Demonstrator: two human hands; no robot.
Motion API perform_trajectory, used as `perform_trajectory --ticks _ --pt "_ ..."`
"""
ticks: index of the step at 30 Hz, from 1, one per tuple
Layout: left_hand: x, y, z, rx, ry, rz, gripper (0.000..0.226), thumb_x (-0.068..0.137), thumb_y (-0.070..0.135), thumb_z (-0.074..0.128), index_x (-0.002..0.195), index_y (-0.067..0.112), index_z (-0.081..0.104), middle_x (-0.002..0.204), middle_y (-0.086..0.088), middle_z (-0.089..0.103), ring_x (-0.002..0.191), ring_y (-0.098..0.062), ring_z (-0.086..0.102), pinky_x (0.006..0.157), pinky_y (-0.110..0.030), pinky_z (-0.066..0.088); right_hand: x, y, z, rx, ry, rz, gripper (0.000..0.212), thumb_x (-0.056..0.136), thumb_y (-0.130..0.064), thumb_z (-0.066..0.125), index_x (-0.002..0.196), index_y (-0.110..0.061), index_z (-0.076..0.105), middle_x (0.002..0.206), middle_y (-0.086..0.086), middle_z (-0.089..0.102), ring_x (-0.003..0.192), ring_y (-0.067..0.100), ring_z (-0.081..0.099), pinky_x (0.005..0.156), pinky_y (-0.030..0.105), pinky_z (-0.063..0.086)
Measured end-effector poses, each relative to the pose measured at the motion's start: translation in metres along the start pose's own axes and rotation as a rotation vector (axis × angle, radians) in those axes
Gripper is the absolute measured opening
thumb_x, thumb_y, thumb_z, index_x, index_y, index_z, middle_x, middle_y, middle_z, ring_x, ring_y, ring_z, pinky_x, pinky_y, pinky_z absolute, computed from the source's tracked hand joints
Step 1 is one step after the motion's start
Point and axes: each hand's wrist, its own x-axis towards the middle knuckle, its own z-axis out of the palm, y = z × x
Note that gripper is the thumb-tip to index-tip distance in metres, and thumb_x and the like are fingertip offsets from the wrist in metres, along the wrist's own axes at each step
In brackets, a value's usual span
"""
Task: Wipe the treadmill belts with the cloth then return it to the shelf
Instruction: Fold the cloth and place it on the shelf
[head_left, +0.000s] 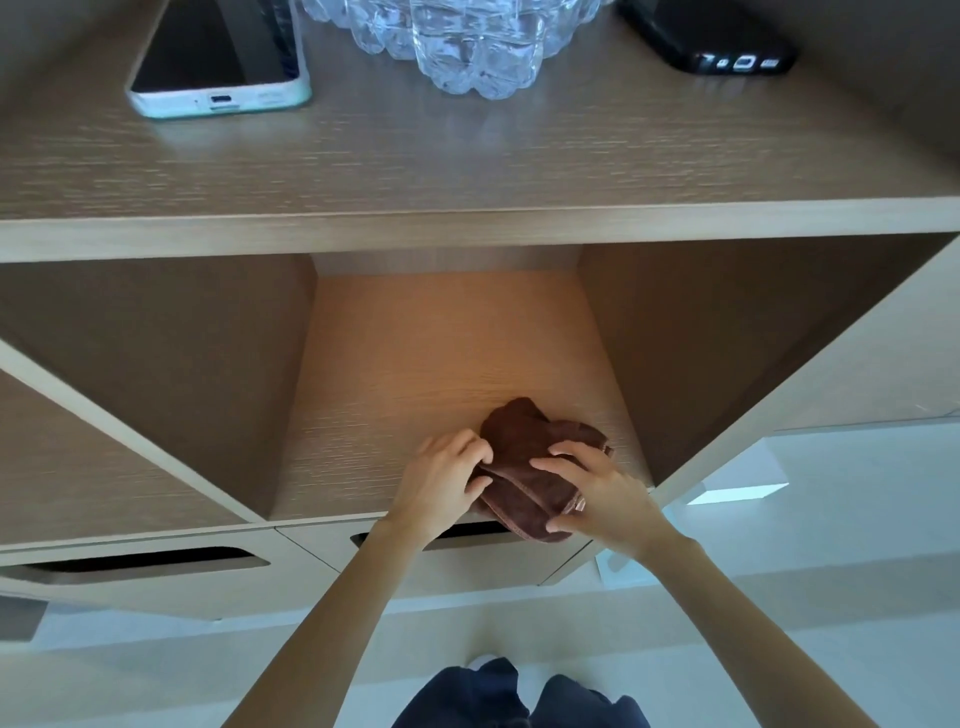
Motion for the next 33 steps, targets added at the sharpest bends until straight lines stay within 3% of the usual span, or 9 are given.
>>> perform_trajectory --ticks 4,6,9,12,16,24,27,31,33 --pt "-0.010 0.008 -0.002 0.025 -0.002 0.147 0.042 0.076 0.035 0.071 0.114 0.020 0.059 0.119 0.004 0.055 0.109 -0.017 0.053 0.090 -0.034 0.044 -0.013 0.023 -0.004 -0.069 -0.101 -0.060 0.075 0.075 -0.030 0.076 0.141 -0.033 0.038 0.151 -0.010 0.028 0.142 0.013 0.020 0.112 0.030 0.025" --pt "-0.013 0.018 0.005 0.009 -0.062 0.221 0.055 0.074 0.039 0.073 0.123 0.021 0.056 0.131 0.003 0.052 0.122 -0.018 0.047 0.099 -0.036 0.038 -0.018 0.029 -0.010 -0.120 -0.034 -0.032 0.067 0.077 -0.012 0.074 0.136 -0.027 0.047 0.146 -0.004 0.040 0.133 0.018 0.041 0.106 0.030 0.036" --pt "-0.014 0.023 0.009 0.027 -0.075 0.213 0.054 0.069 0.032 0.079 0.119 0.021 0.060 0.135 0.002 0.052 0.127 -0.019 0.046 0.105 -0.039 0.036 -0.016 0.022 -0.016 -0.126 0.158 -0.116 0.052 0.058 0.004 0.084 0.105 -0.015 0.070 0.107 0.004 0.069 0.091 0.023 0.069 0.079 0.032 0.054" --pt "-0.013 0.005 -0.001 0.062 -0.034 0.151 0.034 0.069 0.023 0.080 0.101 0.023 0.067 0.126 0.004 0.059 0.123 -0.019 0.052 0.103 -0.046 0.039 -0.009 0.017 -0.020 -0.115 0.184 -0.197 0.045 0.053 -0.001 0.087 0.093 -0.015 0.073 0.093 0.000 0.071 0.084 0.021 0.069 0.077 0.029 0.047" --pt "-0.014 -0.013 -0.012 0.066 -0.056 0.001 0.024 0.084 0.025 0.065 0.108 0.029 0.066 0.134 0.010 0.053 0.133 -0.013 0.038 0.108 -0.039 0.026 -0.007 0.002 -0.010 -0.087 0.075 -0.200 0.039 0.066 -0.008 0.081 0.103 -0.015 0.072 0.102 0.006 0.066 0.092 0.024 0.065 0.075 0.035 0.056" --pt "-0.027 0.014 0.002 0.015 -0.135 0.075 0.074 0.066 0.059 0.069 0.129 0.029 0.048 0.147 0.005 0.034 0.137 -0.017 0.025 0.111 -0.040 0.019 0.013 -0.021 -0.026 0.327 0.148 -0.057 0.019 0.078 -0.002 0.071 0.095 -0.011 0.074 0.085 0.000 0.068 0.071 0.008 0.063 0.070 0.025 0.052" --pt "-0.023 0.020 0.006 -0.012 -0.076 -0.035 0.066 0.070 0.052 0.070 0.127 0.023 0.051 0.144 0.005 0.041 0.133 -0.017 0.034 0.112 -0.038 0.019 0.022 -0.024 -0.045 0.323 0.210 -0.086 0.018 0.078 0.000 0.070 0.092 -0.011 0.075 0.082 -0.001 0.064 0.070 0.013 0.063 0.070 0.027 0.054" --pt "-0.004 0.010 -0.012 -0.257 0.080 -0.211 0.026 0.082 0.036 0.066 0.101 0.019 0.068 0.107 0.008 0.065 0.093 -0.009 0.060 0.081 -0.024 0.048 0.036 -0.024 -0.060 0.266 0.106 -0.072 0.015 0.083 -0.006 0.067 0.094 -0.013 0.073 0.083 -0.002 0.065 0.074 0.010 0.062 0.073 0.027 0.054" --pt "0.007 0.001 -0.028 -0.255 0.002 -0.267 0.023 0.083 0.039 0.063 0.094 0.019 0.067 0.084 0.011 0.066 0.069 -0.007 0.059 0.056 -0.014 0.041 0.051 -0.023 -0.071 0.229 -0.001 -0.040 0.016 0.084 -0.008 0.066 0.098 -0.014 0.073 0.087 0.002 0.070 0.075 0.007 0.062 0.076 0.020 0.051"
